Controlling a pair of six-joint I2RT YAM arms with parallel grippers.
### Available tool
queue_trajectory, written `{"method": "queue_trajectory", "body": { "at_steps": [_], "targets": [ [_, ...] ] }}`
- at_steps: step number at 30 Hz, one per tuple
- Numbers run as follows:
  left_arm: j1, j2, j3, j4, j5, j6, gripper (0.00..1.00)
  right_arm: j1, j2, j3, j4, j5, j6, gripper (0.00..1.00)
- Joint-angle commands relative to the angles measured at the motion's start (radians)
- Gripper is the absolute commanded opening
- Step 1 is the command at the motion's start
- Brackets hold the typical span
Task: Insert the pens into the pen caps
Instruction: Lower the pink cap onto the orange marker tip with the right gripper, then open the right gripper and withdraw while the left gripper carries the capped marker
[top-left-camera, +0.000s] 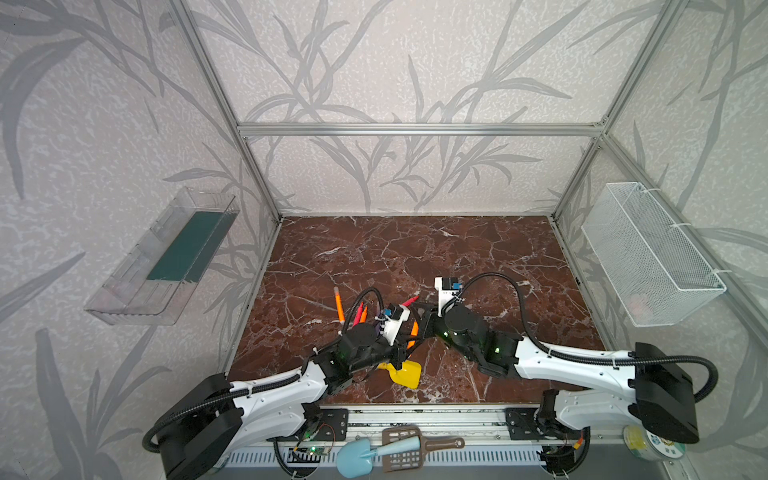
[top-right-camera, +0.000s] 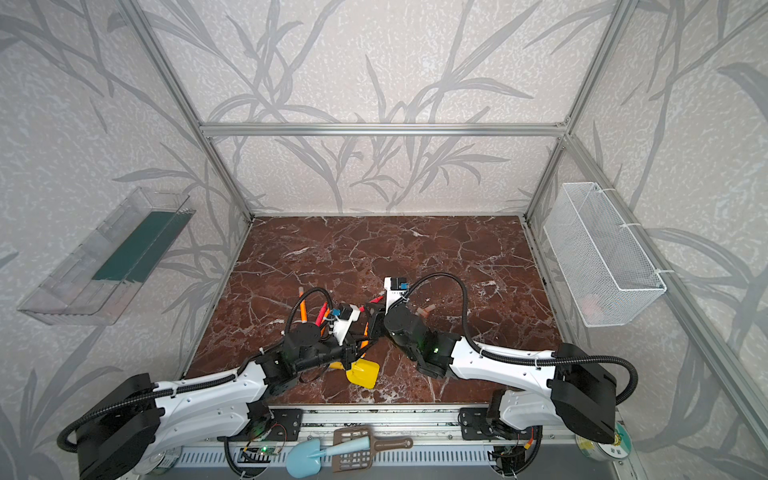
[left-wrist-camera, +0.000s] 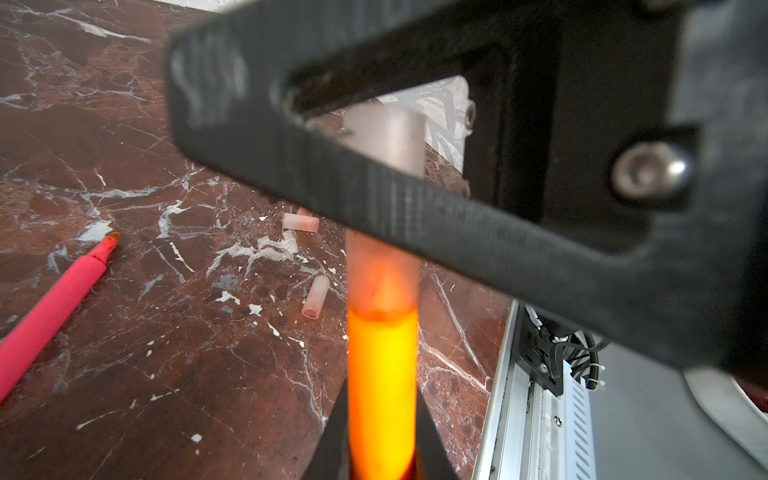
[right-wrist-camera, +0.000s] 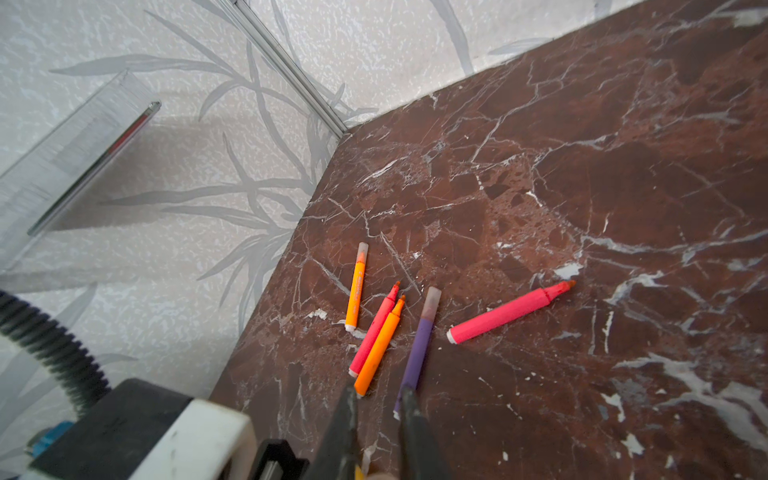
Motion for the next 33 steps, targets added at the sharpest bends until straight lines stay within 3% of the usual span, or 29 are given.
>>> {"method": "queue_trajectory", "body": {
  "at_steps": [1,3,12,24,30,33],
  "targets": [
    [0.001,0.001,0.030,0.019,-0.022,0.004,0.00,-0.003,0.007,-0.020,0.009,-0.045,0.020,0.04],
    [0.002,-0.001,0.030,0.019,-0.033,0.000,0.00,-0.003,0.000,-0.028,0.001,-0.060,0.017,0.00],
    [0.003,-0.014,0.087,-0.056,-0.094,0.004,0.00,0.008,-0.020,-0.090,0.025,-0.133,-0.005,0.00],
    [0.014,-0.140,0.211,-0.229,-0.304,0.096,0.00,0.116,-0.020,-0.148,0.079,-0.100,-0.014,0.00],
    [0.048,-0.160,0.268,-0.260,-0.286,0.101,0.00,0.154,-0.010,-0.165,0.113,-0.107,-0.007,0.00],
    [0.111,-0.147,0.289,-0.256,-0.193,0.063,0.00,0.172,0.007,-0.171,0.152,-0.125,-0.011,0.00]
  ]
}}
